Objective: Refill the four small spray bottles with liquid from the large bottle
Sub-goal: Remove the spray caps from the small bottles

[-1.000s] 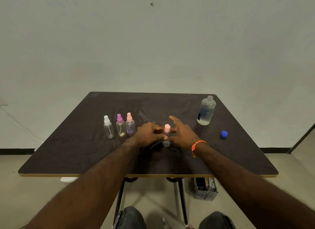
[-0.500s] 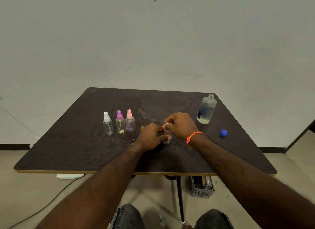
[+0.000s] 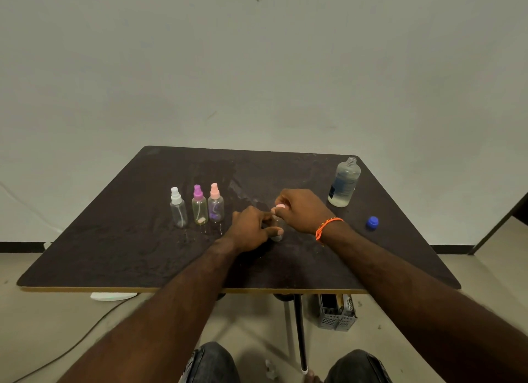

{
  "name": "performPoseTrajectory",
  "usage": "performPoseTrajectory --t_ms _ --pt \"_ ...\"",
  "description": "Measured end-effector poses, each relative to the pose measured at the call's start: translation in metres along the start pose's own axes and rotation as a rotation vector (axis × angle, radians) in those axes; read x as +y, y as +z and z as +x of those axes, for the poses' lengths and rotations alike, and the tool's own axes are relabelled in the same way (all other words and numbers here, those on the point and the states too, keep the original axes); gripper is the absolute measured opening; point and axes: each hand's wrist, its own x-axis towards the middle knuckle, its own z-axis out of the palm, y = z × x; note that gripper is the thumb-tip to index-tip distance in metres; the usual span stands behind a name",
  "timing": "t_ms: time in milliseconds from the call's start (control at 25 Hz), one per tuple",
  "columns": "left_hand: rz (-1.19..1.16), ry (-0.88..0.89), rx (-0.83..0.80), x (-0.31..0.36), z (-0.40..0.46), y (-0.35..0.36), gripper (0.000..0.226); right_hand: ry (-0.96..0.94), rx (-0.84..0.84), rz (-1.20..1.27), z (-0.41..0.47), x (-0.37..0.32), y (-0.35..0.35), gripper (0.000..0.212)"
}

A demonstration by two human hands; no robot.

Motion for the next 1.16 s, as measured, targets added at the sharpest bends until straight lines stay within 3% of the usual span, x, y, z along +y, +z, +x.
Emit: performPoseTrajectory --t_ms 40,120,240,480,600,720,920,1000,1120,1160 --pt "0.003 0.003 0.004 0.0 0.0 0.0 0.024 -0.032 -0.028 0.026 -0.001 0.001 0.0 0.017" --pt "0.017 0.007 0.005 0.0 -0.001 0.0 0.025 -0.072 -0.094 0.077 -0.004 0.0 0.0 0.036" --pt "0.018 0.009 -0.016 0.0 -0.001 -0.001 0.022 -0.03 -0.078 0.094 -0.008 0.003 0.0 0.055" --pt "-0.006 0.001 0.009 0.001 -0.002 0.001 0.014 0.033 -0.011 0.055 -0.006 0.004 -0.001 0.021" --pt "0.027 0.003 0.017 0.001 -0.002 0.002 0.019 -0.041 -0.109 0.135 -0.009 0.002 -0.004 0.038" --pt "0.036 0.008 0.016 0.0 -0.002 0.003 0.02 -0.027 -0.047 0.129 -0.011 0.0 -0.003 0.052" --pt "0.048 -0.015 0.011 -0.001 0.0 0.005 0.023 0.024 0.085 0.058 -0.006 -0.002 0.003 0.015" --pt "0.03 -0.035 -0.009 -0.002 0.001 0.005 0.033 0.005 0.058 0.102 -0.007 -0.003 0.001 0.017" --pt "-0.075 -0.046 0.007 -0.005 0.002 0.004 0.07 -0.018 0.047 0.087 -0.008 -0.004 0.003 0.03" --pt "-0.1 -0.044 0.028 -0.005 0.002 0.004 0.07 -0.018 0.059 0.094 -0.008 -0.005 0.003 0.032"
